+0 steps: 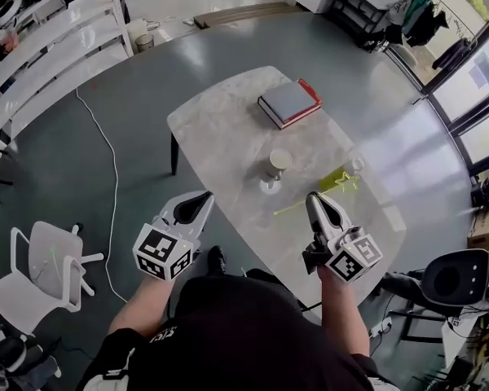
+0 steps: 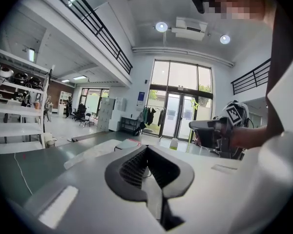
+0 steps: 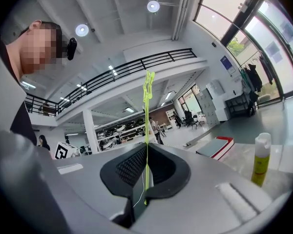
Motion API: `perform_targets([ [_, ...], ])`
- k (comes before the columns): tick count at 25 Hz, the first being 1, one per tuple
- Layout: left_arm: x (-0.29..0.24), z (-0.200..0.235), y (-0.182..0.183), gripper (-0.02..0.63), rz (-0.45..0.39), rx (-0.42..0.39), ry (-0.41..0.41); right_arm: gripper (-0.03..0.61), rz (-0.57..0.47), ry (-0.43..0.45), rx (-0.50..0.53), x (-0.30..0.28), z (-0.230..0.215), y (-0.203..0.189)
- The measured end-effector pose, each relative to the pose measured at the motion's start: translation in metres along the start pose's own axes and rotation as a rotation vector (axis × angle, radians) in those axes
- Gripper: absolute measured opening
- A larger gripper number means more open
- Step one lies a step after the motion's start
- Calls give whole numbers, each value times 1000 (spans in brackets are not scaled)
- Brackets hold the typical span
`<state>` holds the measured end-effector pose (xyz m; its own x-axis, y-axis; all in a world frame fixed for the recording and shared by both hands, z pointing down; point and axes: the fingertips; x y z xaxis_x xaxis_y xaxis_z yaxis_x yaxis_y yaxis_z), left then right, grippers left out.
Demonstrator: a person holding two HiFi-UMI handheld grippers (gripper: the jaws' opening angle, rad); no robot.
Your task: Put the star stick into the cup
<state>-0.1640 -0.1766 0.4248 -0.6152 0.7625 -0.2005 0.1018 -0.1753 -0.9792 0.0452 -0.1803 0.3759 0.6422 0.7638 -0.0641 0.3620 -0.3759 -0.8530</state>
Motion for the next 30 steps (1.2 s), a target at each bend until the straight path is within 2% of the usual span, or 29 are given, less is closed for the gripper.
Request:
perform_targets([
  [6,-38,5,5,2,-6,9,-49,20,17,-22,-12,-21,-18,3],
  [11,-66,6,7,2,-8,18,-50,20,25,-33,-28,-31,-43,3],
  [18,-104,18,-8,2,4,21,0,20,46,-30,-28,-54,-83,7],
  [30,-174,10,-35,2,62,13,-60,20,70,-75,-54,-96,-163,-10],
])
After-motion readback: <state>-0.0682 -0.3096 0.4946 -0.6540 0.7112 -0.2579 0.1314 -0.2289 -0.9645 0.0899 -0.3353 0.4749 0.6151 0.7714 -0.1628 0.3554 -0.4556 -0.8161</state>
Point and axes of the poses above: the fingertips, and each gripper's own axes: x backward along the fingers, z to its left, y out of its top, and after that the axes turned 9 degrees about -x, right-handed
